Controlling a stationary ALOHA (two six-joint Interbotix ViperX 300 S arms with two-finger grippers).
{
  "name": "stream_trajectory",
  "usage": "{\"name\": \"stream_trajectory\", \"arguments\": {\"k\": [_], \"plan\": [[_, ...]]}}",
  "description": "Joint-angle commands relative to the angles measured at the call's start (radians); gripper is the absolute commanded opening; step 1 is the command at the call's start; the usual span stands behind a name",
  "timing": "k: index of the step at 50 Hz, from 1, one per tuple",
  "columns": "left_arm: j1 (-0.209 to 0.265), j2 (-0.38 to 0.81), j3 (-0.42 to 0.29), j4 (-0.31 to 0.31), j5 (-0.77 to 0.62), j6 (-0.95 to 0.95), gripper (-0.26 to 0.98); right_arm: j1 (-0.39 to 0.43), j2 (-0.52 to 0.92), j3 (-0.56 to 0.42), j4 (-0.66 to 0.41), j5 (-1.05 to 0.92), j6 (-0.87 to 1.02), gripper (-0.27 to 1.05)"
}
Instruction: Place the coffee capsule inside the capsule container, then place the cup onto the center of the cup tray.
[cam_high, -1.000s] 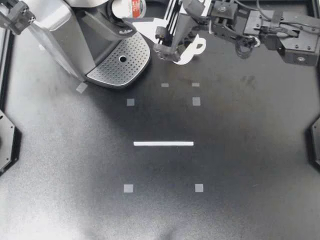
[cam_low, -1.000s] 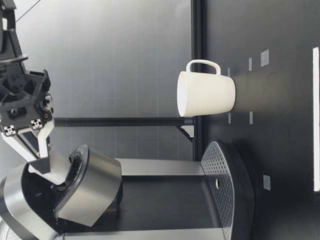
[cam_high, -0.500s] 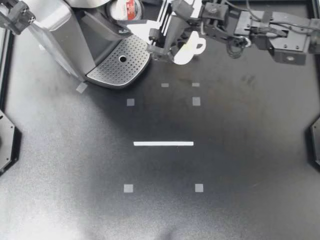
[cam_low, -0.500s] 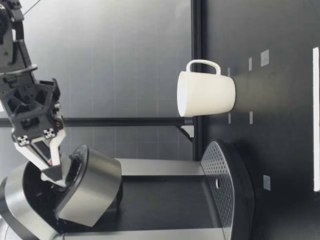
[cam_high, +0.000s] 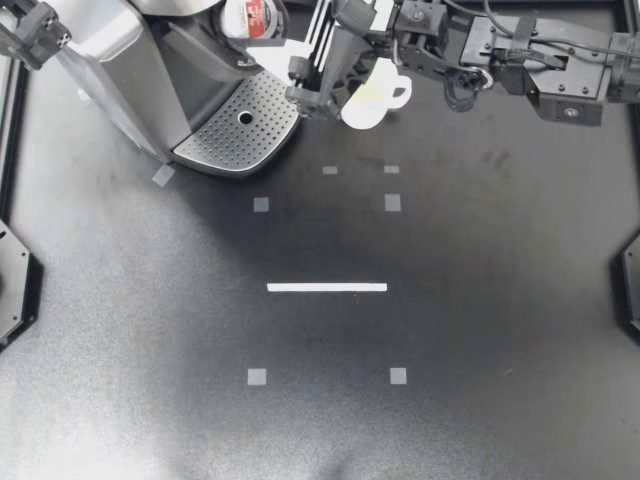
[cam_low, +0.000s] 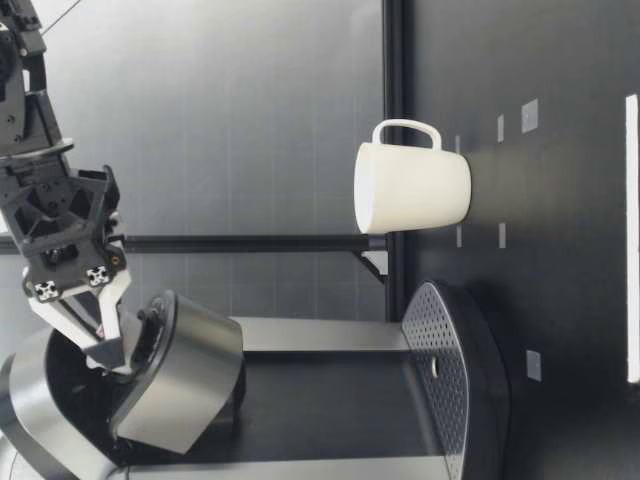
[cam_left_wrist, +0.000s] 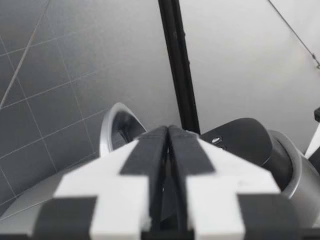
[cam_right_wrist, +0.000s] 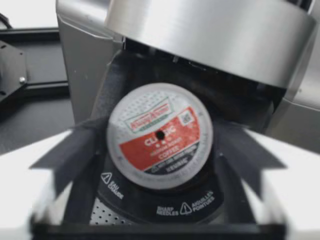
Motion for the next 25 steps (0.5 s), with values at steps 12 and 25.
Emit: {"name": "stream_trajectory", "arguments": {"k": [12, 25], "plan": [[0.003, -0.002, -0.009, 0.006, 0.000, -0.003, 0.13, -0.008, -0.009, -0.020, 0.000, -0.008, 0.003, 0.85], [0.003, -0.003, -0.009, 0.006, 0.000, -0.005, 0.13, -0.008, -0.025, -0.003, 0.005, -0.029, 0.006, 0.88]]}}
